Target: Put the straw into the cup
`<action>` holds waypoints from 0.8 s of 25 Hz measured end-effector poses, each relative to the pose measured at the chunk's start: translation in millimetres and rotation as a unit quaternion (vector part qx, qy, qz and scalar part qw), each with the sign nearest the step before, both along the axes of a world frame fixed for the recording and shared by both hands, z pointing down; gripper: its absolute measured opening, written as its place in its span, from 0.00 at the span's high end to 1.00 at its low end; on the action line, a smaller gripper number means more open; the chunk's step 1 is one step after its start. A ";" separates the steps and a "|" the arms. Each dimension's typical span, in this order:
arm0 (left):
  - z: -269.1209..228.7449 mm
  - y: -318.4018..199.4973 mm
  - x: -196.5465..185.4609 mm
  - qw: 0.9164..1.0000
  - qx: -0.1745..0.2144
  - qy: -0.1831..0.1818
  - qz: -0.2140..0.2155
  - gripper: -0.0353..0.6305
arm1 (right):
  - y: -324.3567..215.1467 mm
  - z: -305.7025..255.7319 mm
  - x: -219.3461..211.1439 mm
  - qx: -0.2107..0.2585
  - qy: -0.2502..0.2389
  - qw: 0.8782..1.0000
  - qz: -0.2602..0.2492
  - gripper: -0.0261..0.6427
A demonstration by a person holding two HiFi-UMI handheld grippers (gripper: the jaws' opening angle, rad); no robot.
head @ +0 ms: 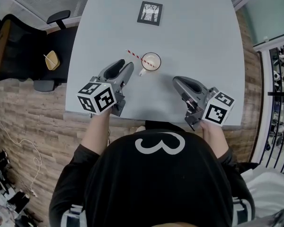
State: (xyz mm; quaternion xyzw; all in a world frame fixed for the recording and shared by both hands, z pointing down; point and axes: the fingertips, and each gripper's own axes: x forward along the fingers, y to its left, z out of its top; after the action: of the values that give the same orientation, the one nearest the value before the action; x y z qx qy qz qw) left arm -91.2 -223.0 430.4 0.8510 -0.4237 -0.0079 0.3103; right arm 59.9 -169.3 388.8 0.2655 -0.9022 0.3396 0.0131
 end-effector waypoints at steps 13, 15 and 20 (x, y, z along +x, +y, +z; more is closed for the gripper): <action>-93.4 87.3 17.2 0.992 0.094 0.000 0.081 0.77 | 50.0 -33.3 -21.3 0.045 -0.019 0.999 -0.001 0.94; -108.6 104.0 21.0 0.989 0.111 0.000 0.096 0.80 | 60.4 -39.3 -25.5 0.053 -0.023 0.998 -0.002 0.94; -130.6 140.4 27.7 0.984 0.134 0.004 0.121 0.86 | 86.6 -53.4 -33.4 0.075 -0.030 0.997 -0.003 0.94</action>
State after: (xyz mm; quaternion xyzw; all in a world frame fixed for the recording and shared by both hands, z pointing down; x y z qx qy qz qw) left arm -63.5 -82.5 299.8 0.9296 -0.3117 -0.0306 0.1941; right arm 26.6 -82.6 335.3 0.2526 -0.9259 0.2791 -0.0331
